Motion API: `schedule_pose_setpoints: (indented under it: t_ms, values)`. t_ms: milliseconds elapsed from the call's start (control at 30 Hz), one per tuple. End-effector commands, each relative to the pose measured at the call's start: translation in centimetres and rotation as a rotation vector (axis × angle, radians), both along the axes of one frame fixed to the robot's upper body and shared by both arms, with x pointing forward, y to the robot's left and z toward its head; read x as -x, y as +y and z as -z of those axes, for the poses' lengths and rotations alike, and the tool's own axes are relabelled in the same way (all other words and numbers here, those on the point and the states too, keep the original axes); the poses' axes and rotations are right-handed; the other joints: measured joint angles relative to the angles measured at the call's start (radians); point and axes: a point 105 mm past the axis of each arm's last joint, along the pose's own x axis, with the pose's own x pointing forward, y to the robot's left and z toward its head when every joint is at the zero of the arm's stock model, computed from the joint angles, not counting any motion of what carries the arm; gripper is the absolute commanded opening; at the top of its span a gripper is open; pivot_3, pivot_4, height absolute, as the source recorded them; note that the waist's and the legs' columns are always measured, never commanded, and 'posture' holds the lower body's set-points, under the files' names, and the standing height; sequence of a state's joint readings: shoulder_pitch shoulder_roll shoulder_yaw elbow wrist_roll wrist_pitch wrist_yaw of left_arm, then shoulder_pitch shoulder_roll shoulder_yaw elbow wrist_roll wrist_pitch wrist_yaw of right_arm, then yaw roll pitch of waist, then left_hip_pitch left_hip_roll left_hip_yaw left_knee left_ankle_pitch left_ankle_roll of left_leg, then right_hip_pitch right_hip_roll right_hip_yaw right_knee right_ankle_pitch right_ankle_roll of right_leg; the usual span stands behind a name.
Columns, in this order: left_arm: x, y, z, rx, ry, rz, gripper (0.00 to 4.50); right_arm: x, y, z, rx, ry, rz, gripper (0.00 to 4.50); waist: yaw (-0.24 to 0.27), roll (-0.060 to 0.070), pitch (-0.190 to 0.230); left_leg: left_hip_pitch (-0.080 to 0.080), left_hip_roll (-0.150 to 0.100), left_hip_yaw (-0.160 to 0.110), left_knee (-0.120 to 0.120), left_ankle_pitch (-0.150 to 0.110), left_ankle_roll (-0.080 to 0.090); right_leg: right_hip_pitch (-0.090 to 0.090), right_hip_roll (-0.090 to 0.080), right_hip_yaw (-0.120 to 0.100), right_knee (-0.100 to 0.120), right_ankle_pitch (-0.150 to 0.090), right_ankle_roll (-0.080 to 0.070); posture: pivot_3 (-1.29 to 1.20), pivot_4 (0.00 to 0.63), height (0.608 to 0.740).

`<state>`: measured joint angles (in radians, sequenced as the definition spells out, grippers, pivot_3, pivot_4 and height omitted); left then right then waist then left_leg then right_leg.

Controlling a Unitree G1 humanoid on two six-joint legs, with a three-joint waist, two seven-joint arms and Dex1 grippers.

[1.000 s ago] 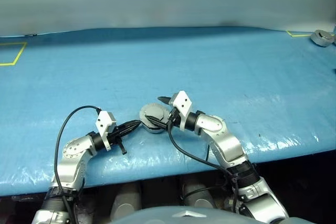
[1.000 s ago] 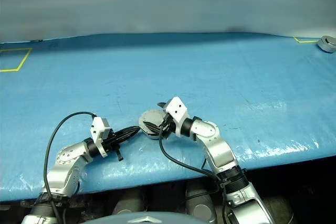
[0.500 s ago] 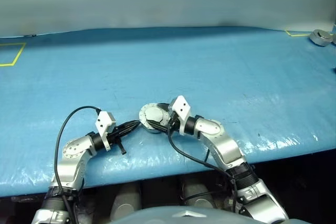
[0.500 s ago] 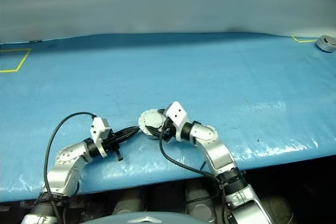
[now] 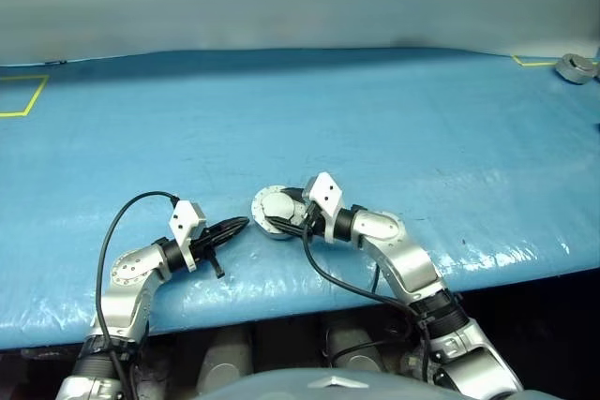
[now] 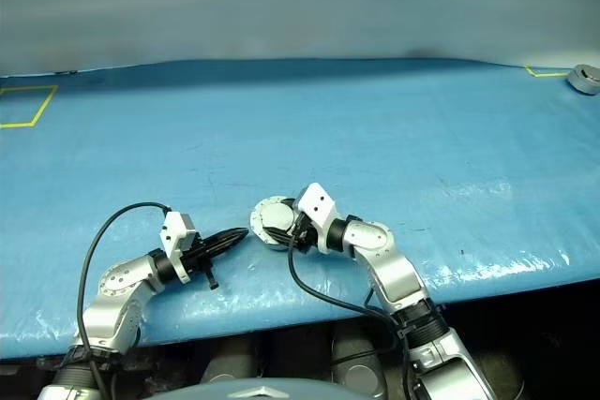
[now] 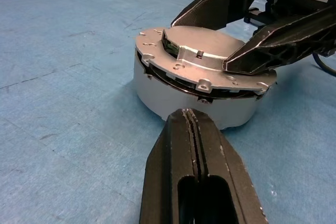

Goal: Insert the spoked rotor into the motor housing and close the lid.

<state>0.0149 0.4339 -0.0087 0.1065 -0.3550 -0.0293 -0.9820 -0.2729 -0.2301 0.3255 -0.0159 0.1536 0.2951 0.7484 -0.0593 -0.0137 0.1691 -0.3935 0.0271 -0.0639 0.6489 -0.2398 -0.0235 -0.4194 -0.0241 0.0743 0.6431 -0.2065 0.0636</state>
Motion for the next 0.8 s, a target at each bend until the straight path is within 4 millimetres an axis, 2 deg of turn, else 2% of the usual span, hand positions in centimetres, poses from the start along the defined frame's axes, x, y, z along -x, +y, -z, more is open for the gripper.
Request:
schedule_pose_setpoints:
  t_ms: [33, 267, 533, 800]
  values:
    - [-0.1, 0.2, -0.6, 0.0, -0.029, -0.006, 0.0, 0.2, 0.6, -1.8, -0.033, -0.049, -0.042, 3.02, 0.0, 0.0, 0.0, 0.0, 0.0, 0.0, 0.0, 0.0, 0.0, 0.0, 0.0, 0.0, 0.0, 0.0, 0.0, 0.0, 0.15, 0.74]
    - [0.1, 0.2, -0.4, 0.001, -0.02, -0.004, 0.0, 0.1, 0.6, -2.3, -0.011, -0.068, -0.065, 3.02, 0.0, 0.0, 0.0, 0.0, 0.0, 0.0, 0.0, 0.0, 0.0, 0.0, 0.0, 0.0, 0.0, 0.0, 0.0, 0.0, 0.15, 0.74]
    - [0.0, 0.1, -0.4, 0.002, -0.023, -0.004, 0.0, -0.3, 0.4, -1.2, 0.095, -0.086, -0.088, 3.02, 0.0, 0.0, 0.0, 0.0, 0.0, 0.0, 0.0, 0.0, 0.0, 0.0, 0.0, 0.0, 0.0, 0.0, 0.0, 0.0, 0.15, 0.74]
    - [0.2, 0.2, -0.4, 0.003, -0.019, -0.01, 0.0, -0.6, 0.2, -0.6, 0.117, -0.062, -0.069, 3.02, -0.001, 0.0, 0.0, 0.0, 0.0, 0.0, 0.0, 0.0, 0.0, 0.0, 0.0, 0.0, 0.0, 0.0, 0.0, 0.0, 0.15, 0.74]
